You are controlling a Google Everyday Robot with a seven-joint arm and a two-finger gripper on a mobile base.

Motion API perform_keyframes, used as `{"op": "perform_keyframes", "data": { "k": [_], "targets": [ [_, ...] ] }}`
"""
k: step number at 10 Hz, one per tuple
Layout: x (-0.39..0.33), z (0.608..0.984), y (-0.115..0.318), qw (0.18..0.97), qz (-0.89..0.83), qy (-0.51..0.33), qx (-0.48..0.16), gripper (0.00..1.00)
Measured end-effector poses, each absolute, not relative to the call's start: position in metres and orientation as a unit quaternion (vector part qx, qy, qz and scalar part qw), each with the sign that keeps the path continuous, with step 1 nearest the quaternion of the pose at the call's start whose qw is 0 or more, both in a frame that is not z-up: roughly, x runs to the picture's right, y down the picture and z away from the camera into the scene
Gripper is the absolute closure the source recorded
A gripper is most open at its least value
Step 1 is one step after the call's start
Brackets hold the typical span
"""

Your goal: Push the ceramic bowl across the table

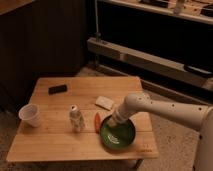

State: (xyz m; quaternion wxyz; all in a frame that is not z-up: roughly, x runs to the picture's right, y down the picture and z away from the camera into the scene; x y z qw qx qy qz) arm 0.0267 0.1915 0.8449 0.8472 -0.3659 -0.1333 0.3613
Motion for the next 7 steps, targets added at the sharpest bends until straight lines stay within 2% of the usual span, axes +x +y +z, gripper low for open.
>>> {"op": "perform_keyframes", "data": {
  "k": [4, 5, 7],
  "targets": [
    [0.0289, 0.8487, 0.1875, 0.848, 0.362, -0.135, -0.362, 0.77],
    [0.0246, 0.8506, 0.1853, 0.849, 0.359, -0.136, -0.362, 0.80],
    [0.0232, 0.8525, 0.1831, 0.850, 0.360, -0.137, -0.361, 0.95]
  ]
}}
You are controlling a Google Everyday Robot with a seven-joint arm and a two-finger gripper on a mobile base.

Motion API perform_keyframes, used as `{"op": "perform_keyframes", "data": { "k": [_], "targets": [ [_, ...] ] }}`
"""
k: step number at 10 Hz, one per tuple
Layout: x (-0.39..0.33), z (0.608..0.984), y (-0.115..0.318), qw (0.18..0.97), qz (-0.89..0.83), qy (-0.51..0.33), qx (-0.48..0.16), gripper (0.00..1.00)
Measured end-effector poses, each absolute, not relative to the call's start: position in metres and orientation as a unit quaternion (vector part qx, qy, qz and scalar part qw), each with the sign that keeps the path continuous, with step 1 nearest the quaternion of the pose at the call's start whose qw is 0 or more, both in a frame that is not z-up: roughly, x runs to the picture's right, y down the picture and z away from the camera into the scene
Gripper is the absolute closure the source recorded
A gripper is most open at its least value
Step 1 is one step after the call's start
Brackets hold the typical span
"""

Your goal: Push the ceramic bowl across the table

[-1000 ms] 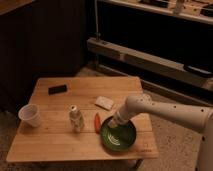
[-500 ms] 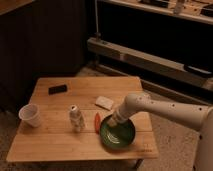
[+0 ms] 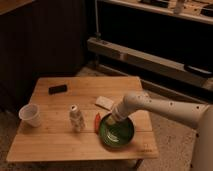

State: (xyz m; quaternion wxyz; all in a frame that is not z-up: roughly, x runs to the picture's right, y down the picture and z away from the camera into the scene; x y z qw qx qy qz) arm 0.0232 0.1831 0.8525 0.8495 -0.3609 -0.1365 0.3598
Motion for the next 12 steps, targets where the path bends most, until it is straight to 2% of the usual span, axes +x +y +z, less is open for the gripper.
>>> {"op": "perform_keyframes", "data": {
  "k": [1, 12],
  "targets": [
    [0.024, 0.854, 0.182, 0.849, 0.361, -0.136, -0.360, 0.98],
    [0.009, 0.869, 0.163, 0.855, 0.355, -0.146, -0.350, 0.98]
  ]
}}
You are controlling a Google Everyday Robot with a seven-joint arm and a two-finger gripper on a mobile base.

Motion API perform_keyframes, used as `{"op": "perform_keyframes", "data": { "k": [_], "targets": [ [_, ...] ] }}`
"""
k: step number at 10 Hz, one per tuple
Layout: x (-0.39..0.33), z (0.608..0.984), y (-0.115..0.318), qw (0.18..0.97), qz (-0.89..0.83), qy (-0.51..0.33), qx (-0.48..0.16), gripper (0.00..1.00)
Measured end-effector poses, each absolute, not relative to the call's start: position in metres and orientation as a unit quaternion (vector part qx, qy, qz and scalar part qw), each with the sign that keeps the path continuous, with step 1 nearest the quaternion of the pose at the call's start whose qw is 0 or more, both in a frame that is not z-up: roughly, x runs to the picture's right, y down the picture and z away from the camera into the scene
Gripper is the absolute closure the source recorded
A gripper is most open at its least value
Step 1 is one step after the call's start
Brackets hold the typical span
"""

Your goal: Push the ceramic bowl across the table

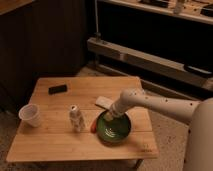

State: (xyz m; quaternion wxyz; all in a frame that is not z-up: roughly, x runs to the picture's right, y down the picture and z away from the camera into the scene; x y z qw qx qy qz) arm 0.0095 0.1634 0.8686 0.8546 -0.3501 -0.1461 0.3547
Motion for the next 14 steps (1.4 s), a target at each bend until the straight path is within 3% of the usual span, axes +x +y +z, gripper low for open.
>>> {"op": "perform_keyframes", "data": {
  "k": [14],
  "targets": [
    [-0.022, 0.895, 0.121, 0.860, 0.348, -0.156, -0.338, 0.98]
  ]
}}
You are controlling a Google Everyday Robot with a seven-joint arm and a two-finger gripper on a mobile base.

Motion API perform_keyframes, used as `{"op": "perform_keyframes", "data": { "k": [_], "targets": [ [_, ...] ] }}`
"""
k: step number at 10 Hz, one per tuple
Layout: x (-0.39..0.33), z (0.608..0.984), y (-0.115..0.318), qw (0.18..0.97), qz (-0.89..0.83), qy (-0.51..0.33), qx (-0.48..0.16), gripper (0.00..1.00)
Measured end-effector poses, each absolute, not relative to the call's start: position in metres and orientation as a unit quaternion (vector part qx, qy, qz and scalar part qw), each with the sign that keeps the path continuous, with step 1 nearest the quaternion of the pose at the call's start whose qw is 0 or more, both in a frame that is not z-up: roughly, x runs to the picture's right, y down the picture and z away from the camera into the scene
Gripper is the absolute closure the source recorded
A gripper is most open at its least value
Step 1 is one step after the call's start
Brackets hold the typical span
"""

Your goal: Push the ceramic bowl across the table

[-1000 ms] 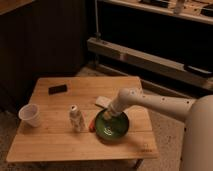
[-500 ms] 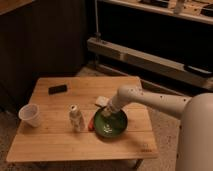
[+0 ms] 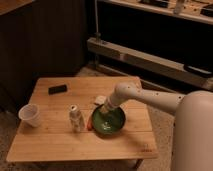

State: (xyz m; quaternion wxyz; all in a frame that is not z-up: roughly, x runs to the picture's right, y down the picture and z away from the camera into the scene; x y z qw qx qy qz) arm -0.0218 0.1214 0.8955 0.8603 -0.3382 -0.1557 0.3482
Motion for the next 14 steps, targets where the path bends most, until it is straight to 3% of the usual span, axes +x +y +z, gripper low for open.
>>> {"op": "perform_keyframes", "data": {
  "k": [14],
  "targets": [
    [-0.036, 0.915, 0.085, 0.860, 0.350, -0.184, -0.324, 0.98]
  ]
}}
